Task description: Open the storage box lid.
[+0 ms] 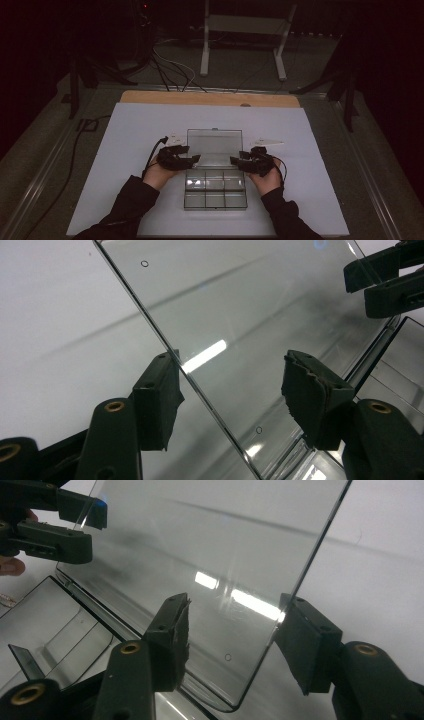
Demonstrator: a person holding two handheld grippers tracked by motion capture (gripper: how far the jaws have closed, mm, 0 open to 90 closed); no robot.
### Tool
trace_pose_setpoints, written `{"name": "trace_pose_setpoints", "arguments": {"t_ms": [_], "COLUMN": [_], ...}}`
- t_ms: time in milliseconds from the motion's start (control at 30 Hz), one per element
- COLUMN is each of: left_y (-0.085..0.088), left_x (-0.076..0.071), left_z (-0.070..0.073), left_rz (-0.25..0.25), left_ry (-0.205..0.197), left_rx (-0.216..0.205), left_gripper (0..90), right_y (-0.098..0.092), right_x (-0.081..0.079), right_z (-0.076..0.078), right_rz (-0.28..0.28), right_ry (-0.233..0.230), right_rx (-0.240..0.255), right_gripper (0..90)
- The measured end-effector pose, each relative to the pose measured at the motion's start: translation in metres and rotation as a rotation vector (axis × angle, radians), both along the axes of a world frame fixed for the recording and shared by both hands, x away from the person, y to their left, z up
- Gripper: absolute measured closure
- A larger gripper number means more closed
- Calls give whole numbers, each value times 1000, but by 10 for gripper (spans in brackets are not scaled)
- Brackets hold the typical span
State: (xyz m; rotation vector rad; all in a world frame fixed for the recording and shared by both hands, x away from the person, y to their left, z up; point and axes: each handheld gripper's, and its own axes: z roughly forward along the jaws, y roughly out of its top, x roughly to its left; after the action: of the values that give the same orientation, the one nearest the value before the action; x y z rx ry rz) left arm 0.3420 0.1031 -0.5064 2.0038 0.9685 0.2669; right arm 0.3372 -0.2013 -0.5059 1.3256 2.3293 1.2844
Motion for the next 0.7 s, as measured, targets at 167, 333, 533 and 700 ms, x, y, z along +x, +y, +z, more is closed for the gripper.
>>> {"name": "trace_pose_setpoints", "arguments": {"t_ms": [167,333,533,700], "left_y": [0,0,1,-1], "left_x": [3,6,9,9], "left_z": [-1,-3,-5,-8], "left_rz": [9,17,27,16], "left_ry": [33,84,133,155], "left_rx": [11,2,1,7], "left_gripper": [396,373,333,324], "right_y": [0,1,6,6], "right_x": [2,4,4,6], "right_z": [-2,-5,-5,-8], "right_rz": [-16,-46,-78,-95], "right_ry": [38,91,136,154], "right_rx": [19,39,26,20], "right_gripper": [451,419,373,321]}}
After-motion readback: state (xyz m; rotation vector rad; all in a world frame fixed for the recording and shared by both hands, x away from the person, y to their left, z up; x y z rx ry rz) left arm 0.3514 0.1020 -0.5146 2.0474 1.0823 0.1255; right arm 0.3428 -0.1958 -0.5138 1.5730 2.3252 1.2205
